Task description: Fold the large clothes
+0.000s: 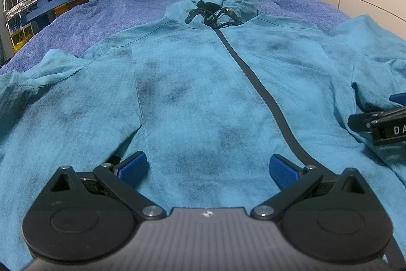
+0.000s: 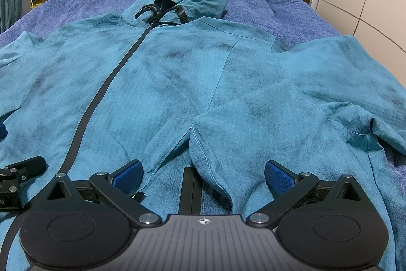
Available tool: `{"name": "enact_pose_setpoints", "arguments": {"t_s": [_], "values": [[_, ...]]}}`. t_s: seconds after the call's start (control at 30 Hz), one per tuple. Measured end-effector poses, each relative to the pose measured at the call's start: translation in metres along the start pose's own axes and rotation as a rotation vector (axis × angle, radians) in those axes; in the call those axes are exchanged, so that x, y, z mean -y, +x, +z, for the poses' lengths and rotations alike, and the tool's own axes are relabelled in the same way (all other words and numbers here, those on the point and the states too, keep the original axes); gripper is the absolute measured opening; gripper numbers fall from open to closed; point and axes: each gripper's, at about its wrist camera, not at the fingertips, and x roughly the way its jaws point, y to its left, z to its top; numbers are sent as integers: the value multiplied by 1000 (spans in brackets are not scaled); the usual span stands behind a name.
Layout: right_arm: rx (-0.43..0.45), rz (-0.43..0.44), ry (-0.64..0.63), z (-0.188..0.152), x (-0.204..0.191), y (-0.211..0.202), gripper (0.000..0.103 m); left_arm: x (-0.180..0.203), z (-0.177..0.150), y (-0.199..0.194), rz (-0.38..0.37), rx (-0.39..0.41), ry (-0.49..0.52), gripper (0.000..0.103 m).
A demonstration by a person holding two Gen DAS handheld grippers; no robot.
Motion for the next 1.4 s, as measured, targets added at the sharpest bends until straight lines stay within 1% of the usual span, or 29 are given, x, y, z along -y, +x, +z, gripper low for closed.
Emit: {"name": "enact_pose_setpoints", "arguments": {"t_s": [0.33,0.43,0.57,0.67,0.8,0.9,1.0,1.07,1.17,1.27,1.3,1.37,1.4], "values": [[-10,38,34,9,7,-8,103,1,0,0,1,2,0,103],[-5,47,84,16,19,-13,103,2,1,-1,2,0,2,103],[24,15,131,29,46,-25,103,0,7,-5,-2,-8,11,103],[59,-26,173,40,88,-37,103,-2,11,-4,-14,-30,18,103],[104,-104,291,43,168,-56,103,-4,10,-1,-23,-38,18,103],[116,-204,376,31,228,-66,103,-3,13,1,-18,-53,23,103],[116,-270,451,11,278,-74,103,-2,15,3,-15,-66,24,103],[120,-306,501,-2,306,-79,103,-2,13,3,-17,-54,23,103],[151,-321,581,-22,341,-89,101,-2,9,1,-12,-33,28,103],[178,-324,657,-39,371,-93,96,-1,10,1,-12,-36,23,103],[184,-322,683,-44,380,-94,92,-1,10,1,-10,-36,23,103],[196,-304,735,-49,395,-86,88,-1,10,1,-10,-34,24,103],[207,-291,760,-54,401,-83,85,-1,10,1,-10,-34,24,103]]}}
